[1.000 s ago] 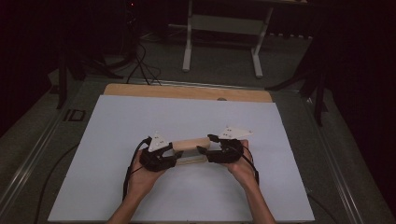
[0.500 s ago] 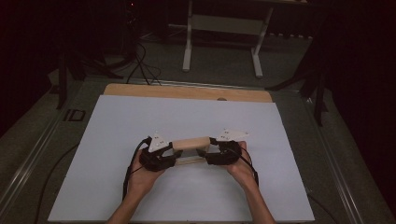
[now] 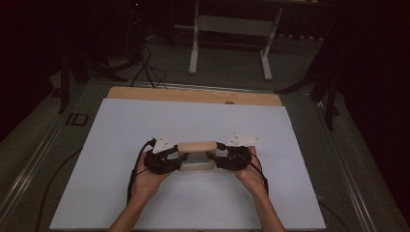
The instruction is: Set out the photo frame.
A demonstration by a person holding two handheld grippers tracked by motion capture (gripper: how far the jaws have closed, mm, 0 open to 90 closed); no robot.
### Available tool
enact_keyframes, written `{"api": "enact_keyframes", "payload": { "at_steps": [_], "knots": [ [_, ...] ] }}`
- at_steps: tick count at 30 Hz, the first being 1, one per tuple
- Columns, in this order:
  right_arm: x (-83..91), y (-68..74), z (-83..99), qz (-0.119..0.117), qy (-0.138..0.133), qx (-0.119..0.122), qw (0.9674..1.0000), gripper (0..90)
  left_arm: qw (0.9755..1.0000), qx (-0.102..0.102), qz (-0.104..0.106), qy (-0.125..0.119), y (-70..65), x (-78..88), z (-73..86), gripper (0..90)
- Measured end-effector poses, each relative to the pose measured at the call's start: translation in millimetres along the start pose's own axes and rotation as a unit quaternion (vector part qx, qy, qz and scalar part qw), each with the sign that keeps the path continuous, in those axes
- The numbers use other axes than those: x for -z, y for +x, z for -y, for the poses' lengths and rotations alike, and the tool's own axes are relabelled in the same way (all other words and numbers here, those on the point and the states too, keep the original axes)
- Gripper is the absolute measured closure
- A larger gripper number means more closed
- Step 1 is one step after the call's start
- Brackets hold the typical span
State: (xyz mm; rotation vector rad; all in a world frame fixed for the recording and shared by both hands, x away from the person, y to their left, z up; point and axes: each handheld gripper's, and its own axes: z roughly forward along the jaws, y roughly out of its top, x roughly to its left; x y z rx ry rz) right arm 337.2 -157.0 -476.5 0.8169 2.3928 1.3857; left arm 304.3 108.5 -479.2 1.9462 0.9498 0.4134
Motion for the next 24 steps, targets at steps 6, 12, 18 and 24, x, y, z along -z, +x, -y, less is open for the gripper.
{"api": "enact_keyframes", "payload": {
  "at_steps": [6,12,18,24],
  "knots": [
    [-0.5,0.1,-1.0,0.006,-0.004,-0.001,1.0,51.1,1.0,-0.009,-0.001,-0.001,3.4,-1.0,-4.6,51.5],
    [-3.0,0.5,-3.5,0.007,-0.011,-0.009,0.9999,51.2,0.9999,-0.009,0.002,-0.004,8.2,-0.7,-6.0,51.2],
    [-4.3,-0.7,-3.1,0.018,-0.008,-0.015,0.9997,51.2,0.9998,-0.01,0.016,-0.002,14.2,-6.6,-7.4,51.1],
    [-5.9,-5.5,-4.5,0.022,-0.012,-0.03,0.9992,50.9,0.9999,-0.01,0.011,-0.001,16.6,-11.0,-14.2,50.9]
  ]
}}
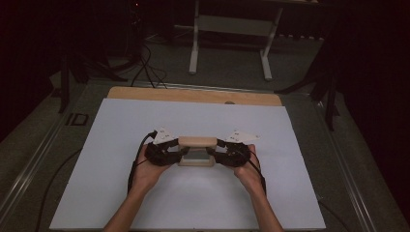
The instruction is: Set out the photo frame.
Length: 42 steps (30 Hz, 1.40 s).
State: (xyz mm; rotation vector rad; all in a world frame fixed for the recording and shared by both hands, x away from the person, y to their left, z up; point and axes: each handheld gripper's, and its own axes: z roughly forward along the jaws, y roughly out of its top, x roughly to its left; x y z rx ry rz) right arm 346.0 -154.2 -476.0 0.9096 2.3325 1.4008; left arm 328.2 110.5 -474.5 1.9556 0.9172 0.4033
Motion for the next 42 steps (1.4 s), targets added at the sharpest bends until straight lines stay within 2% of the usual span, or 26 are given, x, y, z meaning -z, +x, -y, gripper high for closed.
{"api": "enact_keyframes", "payload": {
  "at_steps": [9,18,23,26,31,42],
  "knots": [
    [-7.9,-0.8,-1.5,0.002,0.002,-0.008,1.0,50.8,0.9998,0.016,0.004,0.007,8.2,-2.8,1.5,50.1],
    [-12.0,-4.4,-3.5,0.002,0.003,-0.018,0.9998,50.7,0.9994,0.034,0.009,0.0,13.3,-6.4,1.9,50.2],
    [-13.9,-5.6,-5.5,0.004,0.009,-0.017,0.9998,50.3,0.9993,0.036,0.001,0.002,12.6,-7.7,1.4,50.0],
    [-16.9,-7.0,-10.0,0.006,0.022,-0.012,0.9997,49.3,0.9991,0.042,-0.006,0.002,12.3,-9.2,0.9,49.9],
    [-19.9,-8.7,-11.7,0.006,0.024,-0.02,0.9995,48.4,0.9988,0.047,-0.01,0.004,12.7,-9.9,0.6,50.1],
    [-23.4,-12.0,-13.8,0.01,0.032,-0.023,0.9992,47.8,0.9987,0.049,0.008,0.014,21.9,-14.6,-3.3,50.0]
  ]
}}
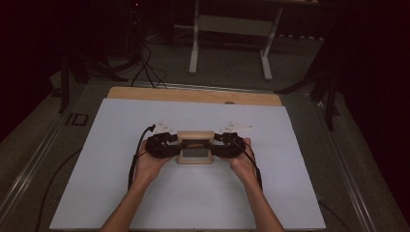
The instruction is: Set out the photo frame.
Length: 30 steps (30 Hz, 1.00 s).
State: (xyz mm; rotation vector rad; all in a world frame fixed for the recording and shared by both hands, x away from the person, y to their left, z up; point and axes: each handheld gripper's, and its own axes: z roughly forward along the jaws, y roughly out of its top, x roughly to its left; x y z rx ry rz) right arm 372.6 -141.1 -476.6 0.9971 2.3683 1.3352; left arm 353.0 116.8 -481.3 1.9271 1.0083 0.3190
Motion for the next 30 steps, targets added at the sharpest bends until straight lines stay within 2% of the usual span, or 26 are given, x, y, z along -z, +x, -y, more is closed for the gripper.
{"api": "enact_keyframes", "payload": {
  "at_steps": [10,14,24,30],
  "knots": [
    [-1.9,-1.0,-3.7,-0.001,0.004,-0.001,1.0,45.9,0.9999,0.01,0.005,0.001,2.4,-2.5,-0.3,47.6],
    [-1.2,-0.4,-4.5,-0.004,0.004,-0.001,1.0,40.9,0.9998,0.02,0.003,0.001,3.2,-4.0,-0.2,41.1],
    [2.5,-0.2,-4.5,-0.005,0.0,-0.003,1.0,38.0,0.9997,0.023,0.001,0.002,3.1,-1.9,-0.3,38.9],
    [5.0,0.8,-4.6,-0.006,-0.002,-0.002,1.0,36.8,0.9998,0.018,0.002,0.001,1.7,3.7,-0.7,38.5]
  ]
}}
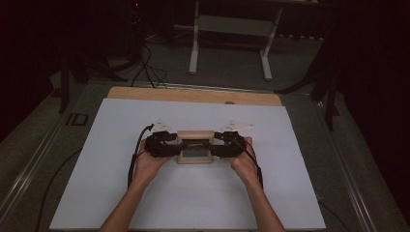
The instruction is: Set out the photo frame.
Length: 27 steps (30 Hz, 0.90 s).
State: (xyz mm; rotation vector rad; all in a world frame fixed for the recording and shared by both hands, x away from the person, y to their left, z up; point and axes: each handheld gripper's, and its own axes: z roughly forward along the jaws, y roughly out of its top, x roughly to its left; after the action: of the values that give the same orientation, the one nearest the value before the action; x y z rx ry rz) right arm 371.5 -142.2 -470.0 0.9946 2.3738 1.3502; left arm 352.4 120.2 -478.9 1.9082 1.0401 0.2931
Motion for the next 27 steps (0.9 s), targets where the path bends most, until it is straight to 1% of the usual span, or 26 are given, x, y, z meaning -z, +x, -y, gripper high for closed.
{"api": "enact_keyframes", "payload": {
  "at_steps": [6,9,10,11,18,21,24,27],
  "knots": [
    [5.4,2.7,0.0,-0.002,-0.003,0.002,1.0,35.1,1.0,-0.003,-0.003,-0.005,-2.2,8.3,0.5,38.4],
    [12.4,4.1,-0.3,0.0,-0.006,0.005,1.0,34.1,0.9999,-0.007,-0.003,-0.01,-4.3,15.2,1.6,38.4],
    [12.4,4.1,-0.3,0.0,-0.006,0.005,1.0,34.1,0.9999,-0.007,-0.003,-0.01,-4.3,15.2,1.6,38.4],
    [16.3,4.3,0.1,0.001,-0.007,0.006,1.0,34.0,0.9999,-0.007,-0.004,-0.012,-4.8,18.5,2.1,38.4],
    [26.7,3.4,4.7,0.012,-0.005,0.007,0.9999,34.1,0.9998,-0.012,-0.005,-0.015,-5.7,27.7,4.9,38.8],
    [32.3,2.7,8.1,0.015,-0.001,0.012,0.9998,34.1,0.9997,-0.019,-0.008,-0.012,-6.4,34.3,7.7,38.8],
    [35.2,2.1,9.9,0.018,0.003,0.011,0.9998,34.8,0.9996,-0.023,-0.01,-0.012,-6.9,38.6,9.3,38.9],
    [42.3,0.3,15.4,0.022,0.004,0.012,0.9997,35.5,0.9993,-0.033,-0.014,-0.01,-7.7,47.5,12.6,38.9]
  ]
}}
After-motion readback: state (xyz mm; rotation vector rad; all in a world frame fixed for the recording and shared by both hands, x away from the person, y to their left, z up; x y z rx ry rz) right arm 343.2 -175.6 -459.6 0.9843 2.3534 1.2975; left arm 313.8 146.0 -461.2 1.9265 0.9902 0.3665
